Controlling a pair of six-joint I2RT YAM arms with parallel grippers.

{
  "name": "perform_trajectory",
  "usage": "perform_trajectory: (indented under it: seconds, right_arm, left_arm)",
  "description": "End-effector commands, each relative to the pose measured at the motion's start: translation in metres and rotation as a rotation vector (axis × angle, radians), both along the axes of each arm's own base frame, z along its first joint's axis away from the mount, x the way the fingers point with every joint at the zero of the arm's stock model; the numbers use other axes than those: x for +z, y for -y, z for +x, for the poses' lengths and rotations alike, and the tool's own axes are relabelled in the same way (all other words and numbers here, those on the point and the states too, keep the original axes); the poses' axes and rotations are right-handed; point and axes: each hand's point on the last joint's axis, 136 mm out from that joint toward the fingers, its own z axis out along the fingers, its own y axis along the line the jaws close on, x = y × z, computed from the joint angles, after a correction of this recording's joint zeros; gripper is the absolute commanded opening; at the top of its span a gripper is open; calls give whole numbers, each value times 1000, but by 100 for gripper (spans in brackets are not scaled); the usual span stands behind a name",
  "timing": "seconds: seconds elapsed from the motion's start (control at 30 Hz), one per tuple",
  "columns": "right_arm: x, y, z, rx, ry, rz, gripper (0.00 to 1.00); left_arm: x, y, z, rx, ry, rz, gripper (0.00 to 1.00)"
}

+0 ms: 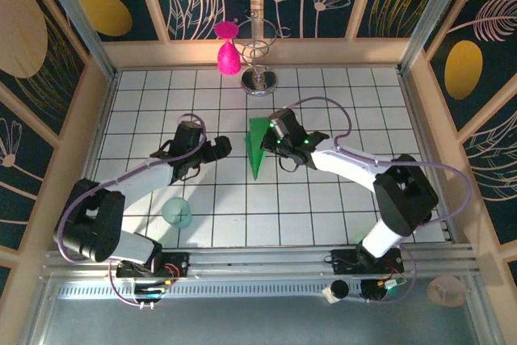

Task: Fold a paper plane with a square sheet of paper (pick it up from the middle)
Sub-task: Turn over the paper plane at the center of the table.

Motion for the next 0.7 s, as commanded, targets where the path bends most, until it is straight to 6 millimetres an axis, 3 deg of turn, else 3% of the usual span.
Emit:
perform_trajectory:
  seconds: [0.0,0.27,0.47,0.67]
  right_arm:
    - [22,-24,-3,207,126,156,0]
    - [-12,-29,-14,321,26,329,0]
    - [-32,-24,-20,334,-41,413,0]
    - [-51,-20,-25,332,-102,448,0]
  left_arm:
    - [17,2,0,16,51,-97,99]
    - [25,35,-13,-113,50,-296,88]
    - [10,55,-21,-177,-44,-384,66]
    - [2,68,-25,-222,-92,-448,57]
